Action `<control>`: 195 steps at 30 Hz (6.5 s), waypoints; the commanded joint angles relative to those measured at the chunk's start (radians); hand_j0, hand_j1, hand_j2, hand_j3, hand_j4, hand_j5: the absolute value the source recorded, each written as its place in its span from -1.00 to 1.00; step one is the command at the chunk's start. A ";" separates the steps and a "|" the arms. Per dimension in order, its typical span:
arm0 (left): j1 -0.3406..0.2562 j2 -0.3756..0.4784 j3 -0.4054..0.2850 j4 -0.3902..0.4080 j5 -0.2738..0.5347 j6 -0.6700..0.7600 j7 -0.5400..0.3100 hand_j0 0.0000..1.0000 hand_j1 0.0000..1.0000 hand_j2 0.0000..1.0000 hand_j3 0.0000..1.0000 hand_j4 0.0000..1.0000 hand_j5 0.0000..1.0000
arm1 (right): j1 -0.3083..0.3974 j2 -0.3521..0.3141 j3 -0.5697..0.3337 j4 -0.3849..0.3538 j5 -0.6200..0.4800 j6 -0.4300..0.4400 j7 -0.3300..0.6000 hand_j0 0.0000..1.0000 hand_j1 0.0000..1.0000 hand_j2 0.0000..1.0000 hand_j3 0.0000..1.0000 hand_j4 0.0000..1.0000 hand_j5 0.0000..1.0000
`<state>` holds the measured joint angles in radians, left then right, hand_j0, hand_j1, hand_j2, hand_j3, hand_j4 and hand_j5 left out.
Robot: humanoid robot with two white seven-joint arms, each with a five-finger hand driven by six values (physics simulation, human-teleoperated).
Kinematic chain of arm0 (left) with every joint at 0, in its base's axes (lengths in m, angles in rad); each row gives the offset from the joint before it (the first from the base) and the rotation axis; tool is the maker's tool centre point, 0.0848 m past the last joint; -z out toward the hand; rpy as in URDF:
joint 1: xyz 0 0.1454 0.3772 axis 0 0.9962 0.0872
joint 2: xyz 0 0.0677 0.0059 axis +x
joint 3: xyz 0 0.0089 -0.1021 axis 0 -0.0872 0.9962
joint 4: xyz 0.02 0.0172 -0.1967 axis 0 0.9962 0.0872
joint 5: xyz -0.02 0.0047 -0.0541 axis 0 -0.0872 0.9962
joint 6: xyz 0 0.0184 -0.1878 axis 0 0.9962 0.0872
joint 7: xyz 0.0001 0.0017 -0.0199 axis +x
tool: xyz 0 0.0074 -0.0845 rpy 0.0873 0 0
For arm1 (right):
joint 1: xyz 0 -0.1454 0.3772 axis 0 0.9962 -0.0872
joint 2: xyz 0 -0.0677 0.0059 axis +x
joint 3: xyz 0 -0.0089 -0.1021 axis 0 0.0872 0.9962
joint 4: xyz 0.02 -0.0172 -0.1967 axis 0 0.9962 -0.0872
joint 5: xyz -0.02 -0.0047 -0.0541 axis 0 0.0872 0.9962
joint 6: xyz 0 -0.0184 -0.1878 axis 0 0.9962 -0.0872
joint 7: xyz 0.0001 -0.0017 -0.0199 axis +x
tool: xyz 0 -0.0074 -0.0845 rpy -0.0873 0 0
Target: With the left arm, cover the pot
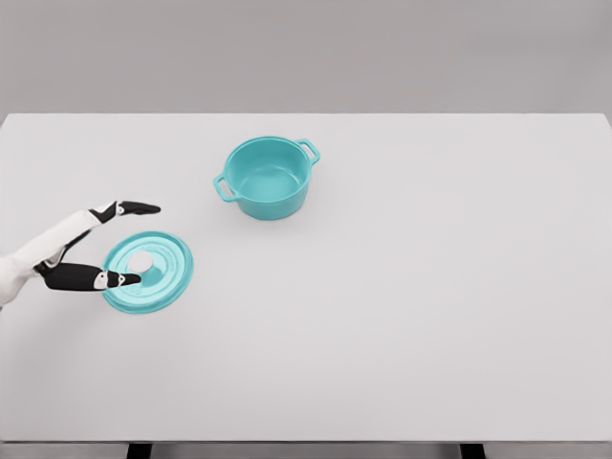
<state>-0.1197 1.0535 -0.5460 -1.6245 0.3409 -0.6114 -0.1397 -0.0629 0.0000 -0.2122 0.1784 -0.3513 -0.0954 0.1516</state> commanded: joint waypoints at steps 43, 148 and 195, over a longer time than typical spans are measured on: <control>-0.008 -0.078 -0.037 0.153 -0.054 0.001 0.008 0.56 0.56 0.56 0.56 0.56 0.56 | 0.000 0.000 0.001 0.001 0.000 0.000 0.000 1.00 1.00 1.00 1.00 1.00 1.00; -0.028 -0.159 -0.072 0.268 -0.072 0.001 0.012 0.11 0.11 0.11 0.11 0.11 0.11 | 0.000 0.000 0.001 0.001 0.000 0.000 0.000 1.00 1.00 1.00 1.00 1.00 1.00; -0.117 -0.150 -0.071 0.103 -0.086 0.124 -0.047 -0.11 -0.11 -0.11 -0.11 -0.11 -0.11 | 0.000 0.000 0.001 0.000 0.000 0.000 0.000 1.00 1.00 1.00 1.00 1.00 1.00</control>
<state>-0.2393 0.9015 -0.6185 -1.5082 0.2461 -0.5134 -0.1843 -0.0629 0.0000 -0.2122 0.1783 -0.3513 -0.0952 0.1516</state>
